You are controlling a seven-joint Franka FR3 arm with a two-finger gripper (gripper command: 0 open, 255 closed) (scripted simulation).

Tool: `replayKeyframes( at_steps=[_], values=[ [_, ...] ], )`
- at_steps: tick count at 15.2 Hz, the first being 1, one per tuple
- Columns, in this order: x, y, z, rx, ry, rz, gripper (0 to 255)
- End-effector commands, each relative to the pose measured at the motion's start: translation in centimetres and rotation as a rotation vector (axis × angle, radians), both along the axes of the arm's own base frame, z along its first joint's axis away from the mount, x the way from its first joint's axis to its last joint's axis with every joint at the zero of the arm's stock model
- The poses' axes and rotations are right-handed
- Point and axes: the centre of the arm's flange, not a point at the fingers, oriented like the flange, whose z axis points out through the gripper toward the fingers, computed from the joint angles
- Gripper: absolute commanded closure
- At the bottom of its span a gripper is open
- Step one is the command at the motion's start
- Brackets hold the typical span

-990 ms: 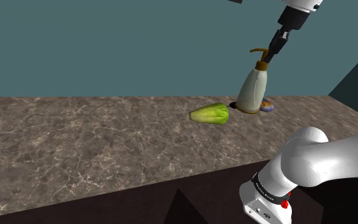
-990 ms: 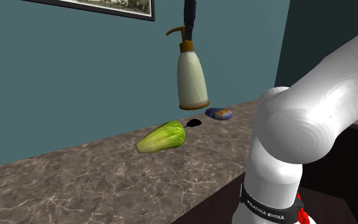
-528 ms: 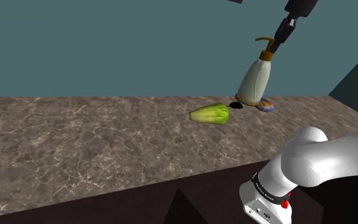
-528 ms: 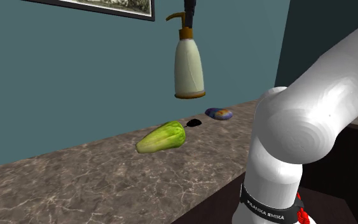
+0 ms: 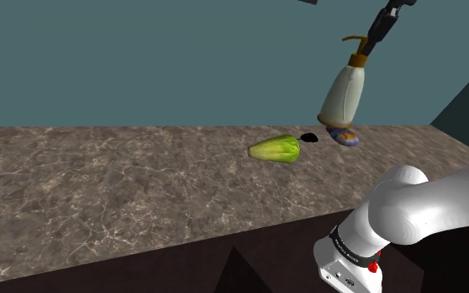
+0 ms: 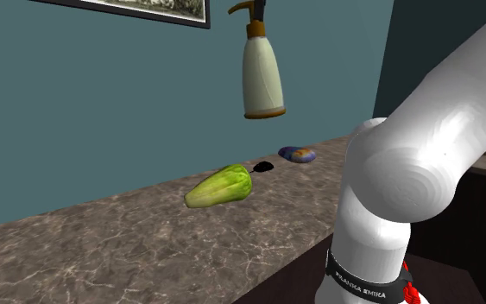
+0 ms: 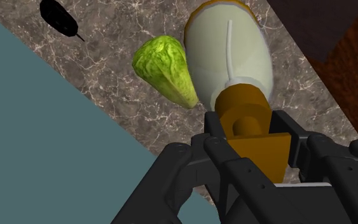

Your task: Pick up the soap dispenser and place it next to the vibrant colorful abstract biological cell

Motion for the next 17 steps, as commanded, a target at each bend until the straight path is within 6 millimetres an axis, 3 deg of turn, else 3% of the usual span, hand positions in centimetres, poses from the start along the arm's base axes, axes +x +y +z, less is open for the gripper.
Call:
replayKeyframes(
  at_steps=[1,17],
  values=[
    [0.3,-2.3,0.2,0.000,0.000,0.000,255],
    [3.2,-23.2,0.3,0.000,0.000,0.000,255]
  ],
)
